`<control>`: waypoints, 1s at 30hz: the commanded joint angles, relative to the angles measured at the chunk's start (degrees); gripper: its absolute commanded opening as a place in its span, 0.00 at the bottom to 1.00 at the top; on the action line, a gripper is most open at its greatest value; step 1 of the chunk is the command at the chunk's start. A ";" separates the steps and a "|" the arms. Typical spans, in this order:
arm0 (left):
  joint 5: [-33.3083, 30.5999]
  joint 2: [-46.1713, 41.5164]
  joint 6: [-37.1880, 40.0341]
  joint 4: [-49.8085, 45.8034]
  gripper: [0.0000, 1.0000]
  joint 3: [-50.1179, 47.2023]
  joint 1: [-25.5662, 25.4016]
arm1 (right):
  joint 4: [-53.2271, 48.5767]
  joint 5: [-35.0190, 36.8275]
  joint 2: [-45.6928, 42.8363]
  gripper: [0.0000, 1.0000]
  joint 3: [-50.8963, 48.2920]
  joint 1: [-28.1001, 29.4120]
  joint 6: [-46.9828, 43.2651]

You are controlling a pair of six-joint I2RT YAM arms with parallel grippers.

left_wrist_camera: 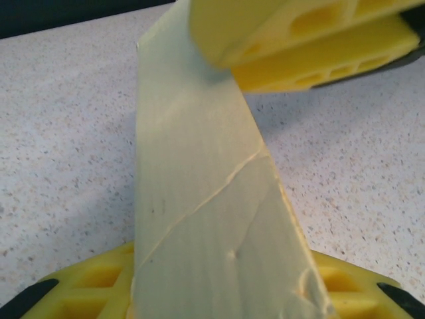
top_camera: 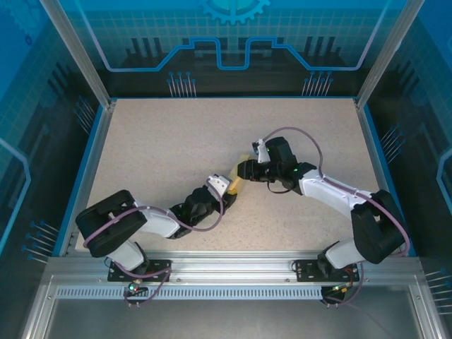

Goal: Fold the paper box

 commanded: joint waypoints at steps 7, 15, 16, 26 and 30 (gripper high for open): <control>24.69 -8.69 5.48 -6.01 0.33 1.33 12.11 | -14.21 1.59 -3.83 0.51 9.05 -6.35 -24.66; 36.84 -12.56 14.51 -29.03 0.34 10.86 18.97 | -11.47 8.15 -7.89 0.55 5.69 -6.68 -38.85; 38.34 -12.92 15.24 -30.75 0.34 11.66 19.69 | -10.68 8.88 -8.15 0.55 4.89 -6.74 -40.15; 55.25 -10.07 26.80 -46.97 0.35 20.01 26.81 | -5.26 11.31 -11.61 0.53 -2.62 -6.87 -51.54; 57.46 -9.30 31.91 -50.62 0.35 20.74 27.55 | -2.20 4.87 -12.01 0.53 -6.15 -7.23 -56.28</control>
